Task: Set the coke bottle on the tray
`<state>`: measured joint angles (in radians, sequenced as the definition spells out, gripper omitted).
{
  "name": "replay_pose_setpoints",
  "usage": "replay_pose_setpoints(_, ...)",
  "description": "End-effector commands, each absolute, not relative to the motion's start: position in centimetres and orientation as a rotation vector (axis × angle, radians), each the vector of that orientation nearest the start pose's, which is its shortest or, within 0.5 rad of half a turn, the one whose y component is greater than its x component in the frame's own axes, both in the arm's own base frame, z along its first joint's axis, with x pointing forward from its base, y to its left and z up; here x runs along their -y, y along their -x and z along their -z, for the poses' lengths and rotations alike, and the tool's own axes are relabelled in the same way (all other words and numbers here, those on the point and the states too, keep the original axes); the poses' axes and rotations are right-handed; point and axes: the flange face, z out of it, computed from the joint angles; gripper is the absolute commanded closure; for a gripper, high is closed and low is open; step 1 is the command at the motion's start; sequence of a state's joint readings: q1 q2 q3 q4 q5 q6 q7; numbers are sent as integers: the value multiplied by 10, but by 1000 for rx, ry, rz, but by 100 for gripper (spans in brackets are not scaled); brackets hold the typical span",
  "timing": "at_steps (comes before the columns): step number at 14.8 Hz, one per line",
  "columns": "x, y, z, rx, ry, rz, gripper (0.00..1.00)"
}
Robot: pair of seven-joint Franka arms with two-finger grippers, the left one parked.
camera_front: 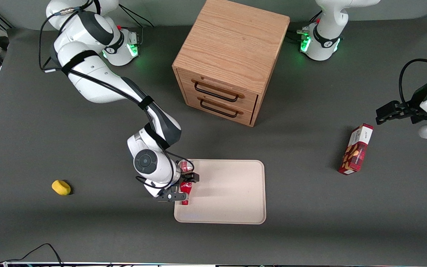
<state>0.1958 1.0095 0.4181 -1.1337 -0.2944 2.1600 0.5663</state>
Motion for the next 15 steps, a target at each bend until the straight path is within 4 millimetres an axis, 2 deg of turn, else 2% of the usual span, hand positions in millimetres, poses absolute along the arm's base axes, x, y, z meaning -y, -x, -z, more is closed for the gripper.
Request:
replay_pose_setpoints(1, -334, -684, -310, 16, 3086, 65, 0)
replay_pose_setpoints(3, -298, -681, -375, -30, 3138, 38, 0)
replay_pose_setpoints(4, -286, -674, -407, -50, 3158, 12, 0)
replay_pose_setpoints(5, -268, -662, -453, -90, 3176, -13, 0)
replay_pose_setpoints(6, -255, -652, -486, -126, 3188, -18, 0)
replay_pose_setpoints(8, -233, -632, -543, -189, 3181, -28, 0)
replay_pose_setpoints(9, -216, -620, -570, -235, 3177, -51, 0)
replay_pose_setpoints(10, -200, -607, -594, -283, 3186, -65, 0)
replay_pose_setpoints(11, -176, -595, -616, -345, 3198, -87, 0)
replay_pose_setpoints(12, -153, -585, -633, -328, 3183, -131, 0)
replay_pose_setpoints(13, -121, -573, -654, -298, 3137, -148, 0)
replay_pose_setpoints(14, -80, -564, -671, -364, 3080, -137, 0)
replay_pose_setpoints(15, -50, -553, -678, -433, 3042, -141, 0)
